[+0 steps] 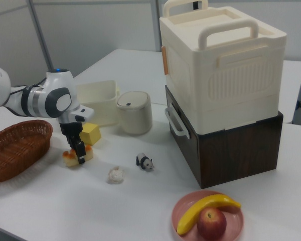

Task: Put the bread in the basket

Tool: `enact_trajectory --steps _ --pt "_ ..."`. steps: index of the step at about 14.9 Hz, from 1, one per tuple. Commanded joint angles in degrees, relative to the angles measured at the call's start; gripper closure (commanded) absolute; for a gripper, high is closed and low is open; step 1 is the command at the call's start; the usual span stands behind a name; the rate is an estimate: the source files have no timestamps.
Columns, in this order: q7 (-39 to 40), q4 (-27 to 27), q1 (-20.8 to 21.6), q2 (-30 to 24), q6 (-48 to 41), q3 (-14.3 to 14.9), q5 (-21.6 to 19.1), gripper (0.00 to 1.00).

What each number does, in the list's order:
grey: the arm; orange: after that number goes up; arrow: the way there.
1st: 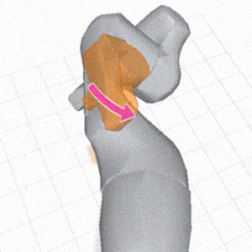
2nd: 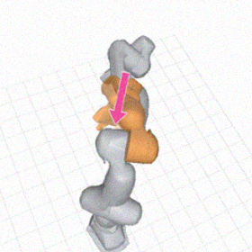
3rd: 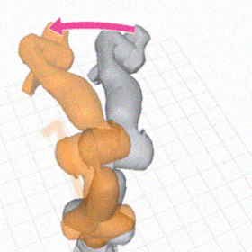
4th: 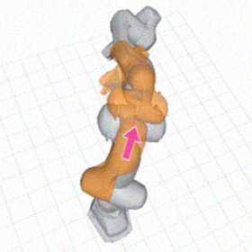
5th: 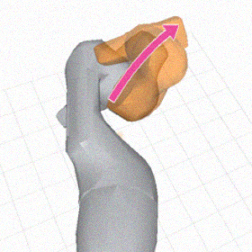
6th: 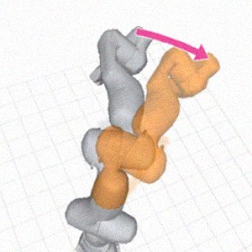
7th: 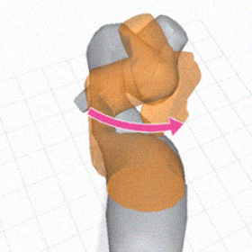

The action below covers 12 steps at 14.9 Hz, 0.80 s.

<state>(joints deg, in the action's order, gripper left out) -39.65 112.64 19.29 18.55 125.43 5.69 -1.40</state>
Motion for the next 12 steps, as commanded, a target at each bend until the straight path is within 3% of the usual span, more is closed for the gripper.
enact_trajectory --steps 1,5,10,11,12 --pt "-0.61 -0.31 1.63 -3.24 -4.55 0.46 0.34 1.00" --pt "2.38 -3.11 2.77 -12.99 -17.56 0.28 0.08 1.00" --pt "-3.67 -11.73 12.86 -11.62 -19.61 0.37 -0.36 0.93" --pt "-5.07 -13.04 14.71 -10.91 -19.70 0.37 -0.36 0.90" --pt "-6.39 -13.49 16.12 -10.73 -19.61 0.37 -0.36 0.79"
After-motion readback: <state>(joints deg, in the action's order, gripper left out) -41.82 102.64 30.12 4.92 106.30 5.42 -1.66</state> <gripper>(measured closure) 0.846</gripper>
